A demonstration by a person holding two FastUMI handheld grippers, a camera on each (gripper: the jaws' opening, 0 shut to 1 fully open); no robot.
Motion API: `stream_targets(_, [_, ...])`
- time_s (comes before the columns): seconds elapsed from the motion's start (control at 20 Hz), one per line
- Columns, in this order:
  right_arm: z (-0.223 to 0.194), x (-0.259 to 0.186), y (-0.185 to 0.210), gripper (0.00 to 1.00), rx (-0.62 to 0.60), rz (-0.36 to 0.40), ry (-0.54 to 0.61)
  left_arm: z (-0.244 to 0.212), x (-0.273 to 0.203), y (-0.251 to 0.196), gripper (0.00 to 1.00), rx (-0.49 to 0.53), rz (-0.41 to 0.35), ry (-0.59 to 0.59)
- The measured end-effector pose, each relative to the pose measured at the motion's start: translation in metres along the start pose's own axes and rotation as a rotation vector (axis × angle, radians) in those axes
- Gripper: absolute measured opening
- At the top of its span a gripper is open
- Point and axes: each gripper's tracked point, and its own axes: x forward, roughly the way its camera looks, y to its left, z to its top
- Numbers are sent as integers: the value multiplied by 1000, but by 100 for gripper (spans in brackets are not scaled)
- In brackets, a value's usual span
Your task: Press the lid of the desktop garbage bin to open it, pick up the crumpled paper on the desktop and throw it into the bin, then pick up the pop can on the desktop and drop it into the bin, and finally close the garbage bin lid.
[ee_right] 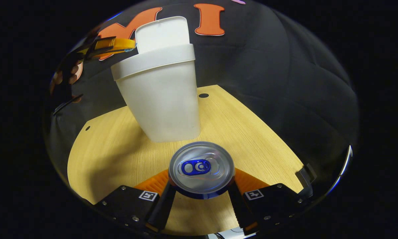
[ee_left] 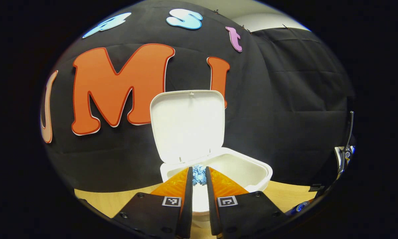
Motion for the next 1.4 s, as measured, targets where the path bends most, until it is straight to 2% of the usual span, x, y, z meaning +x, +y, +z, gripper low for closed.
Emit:
stream_targets(0.15, [6,-2,-1,80,-16,1,-13,-1,0,4,30,8,13,4])
stream_targets(0.2, [10,-4,0,80,-28,4,-20,-1,-1,3,24,6,9,4])
stream_targets(0.25, [17,-6,-1,80,-39,2,-34,0,-1,4,24,6,11,3])
stream_targets(0.4, [39,-16,-3,80,-66,-6,-80,0,-2,6,58,8,15,5])
stream_targets(0.45, [48,-20,-4,80,-71,-7,-96,0,-5,6,56,6,14,6])
stream_targets(0.5, [56,-25,-3,80,-76,-7,-113,0,-6,7,75,4,11,7])
stream_targets(0.55, [66,-28,-3,80,-81,-6,-131,1,-8,7,69,0,7,5])
stream_targets(0.6, [76,-30,-3,80,-89,-5,-148,2,-11,9,79,-2,12,3])
stream_targets(0.7, [89,-36,-3,80,-103,8,-174,3,-18,12,88,-13,16,1])
stream_targets(0.75, [99,-41,-2,80,-112,13,-189,1,-21,14,89,-22,19,2])
stream_targets(0.8, [112,-44,-1,80,-121,20,-206,-1,-24,17,95,-38,23,5])
stream_targets(0.85, [122,-48,0,75,-132,26,-223,-3,-28,21,96,-57,26,10])
stream_targets(0.9, [130,-54,-1,80,-144,26,-240,-6,-34,27,98,-71,40,17])
stream_targets(1.2, [183,-73,9,80,-172,52,-329,-15,-72,76,98,-108,158,26])
stream_targets(1.4, [213,-70,23,80,-204,70,-361,-22,-104,109,98,-122,242,29])
